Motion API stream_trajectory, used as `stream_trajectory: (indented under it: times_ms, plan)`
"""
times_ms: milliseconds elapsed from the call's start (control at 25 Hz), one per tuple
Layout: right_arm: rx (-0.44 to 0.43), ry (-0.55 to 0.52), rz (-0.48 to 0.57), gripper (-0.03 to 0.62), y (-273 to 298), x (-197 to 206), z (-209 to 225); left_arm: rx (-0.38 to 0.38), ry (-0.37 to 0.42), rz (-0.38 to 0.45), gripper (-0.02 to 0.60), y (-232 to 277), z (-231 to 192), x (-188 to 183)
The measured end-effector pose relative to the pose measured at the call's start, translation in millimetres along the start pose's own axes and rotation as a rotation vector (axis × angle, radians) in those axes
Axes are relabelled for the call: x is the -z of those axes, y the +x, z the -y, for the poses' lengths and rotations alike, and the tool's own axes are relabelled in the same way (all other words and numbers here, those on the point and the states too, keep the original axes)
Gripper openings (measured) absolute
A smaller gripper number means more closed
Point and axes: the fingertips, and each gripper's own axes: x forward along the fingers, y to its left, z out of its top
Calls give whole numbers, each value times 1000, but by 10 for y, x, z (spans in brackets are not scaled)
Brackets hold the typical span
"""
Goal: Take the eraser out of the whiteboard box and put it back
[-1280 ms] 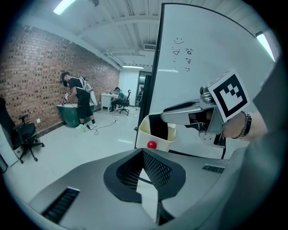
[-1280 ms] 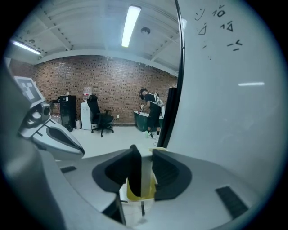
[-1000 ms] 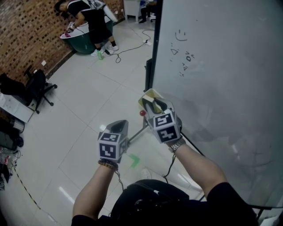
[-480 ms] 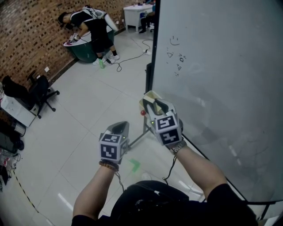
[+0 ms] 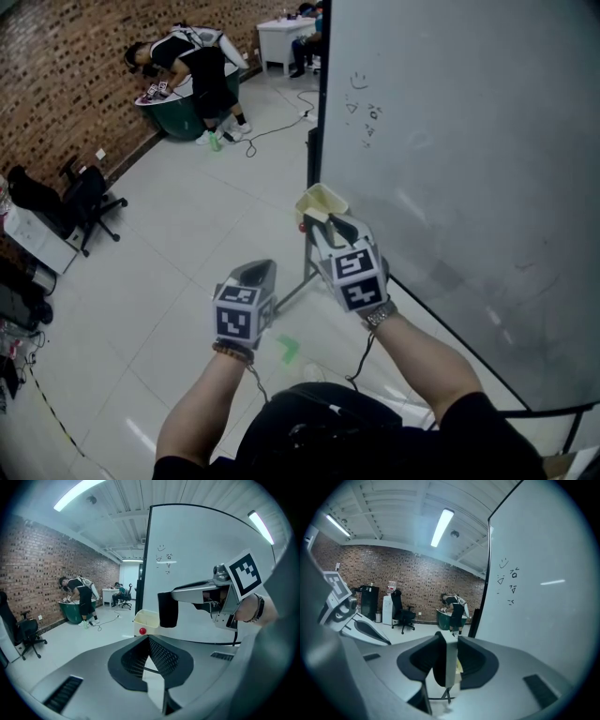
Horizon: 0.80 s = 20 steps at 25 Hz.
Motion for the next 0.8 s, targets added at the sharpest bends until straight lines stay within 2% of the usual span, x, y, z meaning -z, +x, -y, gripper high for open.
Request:
stream_trajectory:
  times_ms: [800]
  plan:
    - [22, 32, 6, 150, -956, 197, -603, 34, 38, 19, 0, -832, 422, 410]
